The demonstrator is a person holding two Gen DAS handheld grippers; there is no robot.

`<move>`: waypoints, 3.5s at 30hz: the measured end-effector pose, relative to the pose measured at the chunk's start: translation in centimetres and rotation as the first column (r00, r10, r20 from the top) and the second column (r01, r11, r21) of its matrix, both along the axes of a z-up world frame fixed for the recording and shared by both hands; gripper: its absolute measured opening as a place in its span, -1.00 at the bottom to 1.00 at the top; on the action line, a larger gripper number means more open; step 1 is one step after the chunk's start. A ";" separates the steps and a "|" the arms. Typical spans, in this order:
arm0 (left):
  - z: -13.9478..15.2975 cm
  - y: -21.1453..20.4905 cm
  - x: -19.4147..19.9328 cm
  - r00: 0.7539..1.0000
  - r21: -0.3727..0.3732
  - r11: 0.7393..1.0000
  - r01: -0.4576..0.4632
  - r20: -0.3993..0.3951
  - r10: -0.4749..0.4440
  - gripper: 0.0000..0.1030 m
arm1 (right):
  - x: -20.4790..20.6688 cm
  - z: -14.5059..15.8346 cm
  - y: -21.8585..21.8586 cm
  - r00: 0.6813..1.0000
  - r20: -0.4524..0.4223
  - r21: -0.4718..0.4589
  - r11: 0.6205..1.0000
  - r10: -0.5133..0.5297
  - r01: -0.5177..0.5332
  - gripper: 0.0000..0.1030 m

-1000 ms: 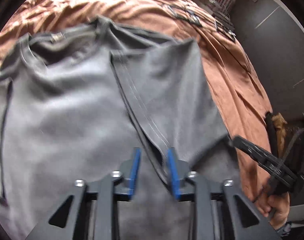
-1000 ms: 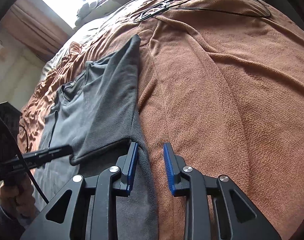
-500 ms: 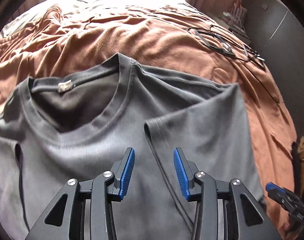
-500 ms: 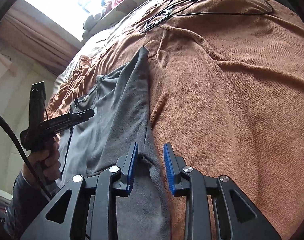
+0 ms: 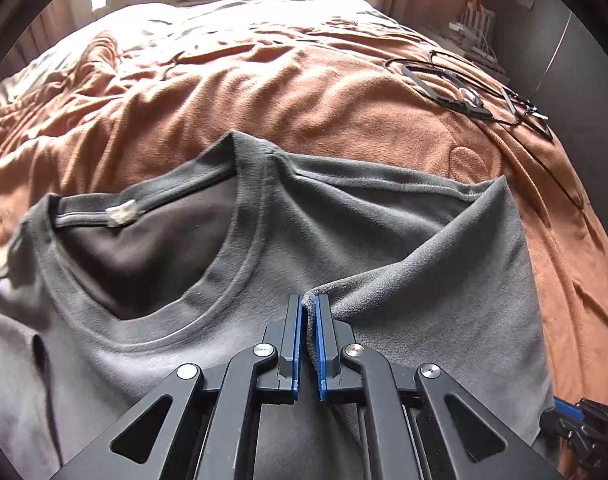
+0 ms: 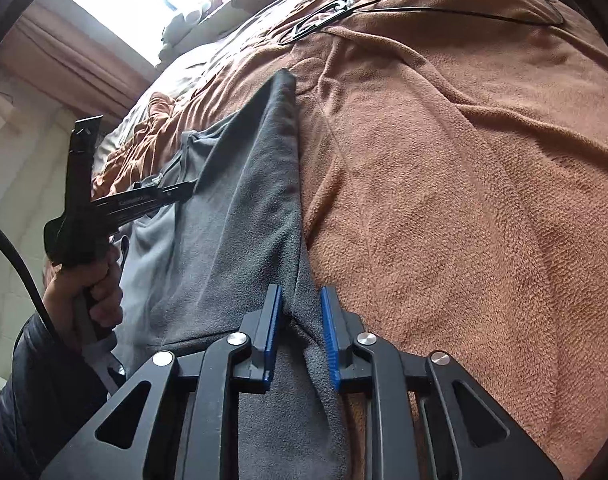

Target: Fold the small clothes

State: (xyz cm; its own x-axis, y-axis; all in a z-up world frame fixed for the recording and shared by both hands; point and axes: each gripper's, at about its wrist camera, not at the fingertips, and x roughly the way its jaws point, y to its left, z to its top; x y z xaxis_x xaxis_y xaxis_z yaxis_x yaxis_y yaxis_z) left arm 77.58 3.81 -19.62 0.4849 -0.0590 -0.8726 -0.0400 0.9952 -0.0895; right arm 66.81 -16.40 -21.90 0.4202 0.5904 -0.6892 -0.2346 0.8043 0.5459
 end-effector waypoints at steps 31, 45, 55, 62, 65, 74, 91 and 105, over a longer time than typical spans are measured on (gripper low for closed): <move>3.6 -7.7 1.9 0.980 -0.030 0.982 0.184 0.081 -0.181 -0.38 | -0.2 0.7 -2.1 1.000 0.009 0.125 0.992 0.008 -0.009 -0.69; -1.3 -11.8 7.4 0.969 -0.044 0.968 0.248 0.029 -0.247 -0.87 | 0.3 -1.1 -2.4 0.999 -0.045 0.150 0.988 -0.019 0.025 -0.69; 0.8 -11.1 8.5 0.972 -0.068 0.970 0.233 0.057 -0.229 -0.88 | 0.0 -0.2 -2.6 0.998 -0.035 0.127 0.991 -0.045 0.049 -0.69; 2.3 -8.2 4.8 0.974 -0.051 0.973 0.224 0.028 -0.223 -0.87 | -0.6 1.3 -1.8 0.999 0.025 0.078 0.997 -0.020 0.018 -0.69; 2.6 -7.0 2.9 0.978 -0.041 0.977 0.209 0.011 -0.209 -0.86 | -0.5 1.0 -0.8 1.000 0.014 0.052 0.999 -0.004 0.004 -0.69; 4.1 -1.4 -4.4 0.992 -0.052 0.991 0.121 -0.024 -0.122 -0.69 | -1.4 1.8 -0.2 1.000 0.014 -0.073 0.997 -0.006 0.007 -0.67; 13.5 4.3 -21.4 0.992 -0.102 0.995 0.018 0.128 -0.005 0.78 | -13.9 11.7 -3.6 0.988 0.150 -0.117 0.991 -0.046 0.064 0.88; 18.5 7.6 -35.1 0.965 -0.153 0.986 -0.069 0.242 0.105 0.94 | -25.8 18.1 -6.2 0.971 0.236 -0.180 0.981 -0.035 0.079 1.00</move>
State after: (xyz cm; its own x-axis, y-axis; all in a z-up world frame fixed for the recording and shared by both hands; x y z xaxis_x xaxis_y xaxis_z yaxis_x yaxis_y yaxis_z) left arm 42.46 11.43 -1.14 0.6941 -0.1220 -0.7095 -0.0841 0.9651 -0.2481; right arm 41.00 -22.64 -3.81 0.6101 0.4309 -0.6649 -0.2870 0.9024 0.3214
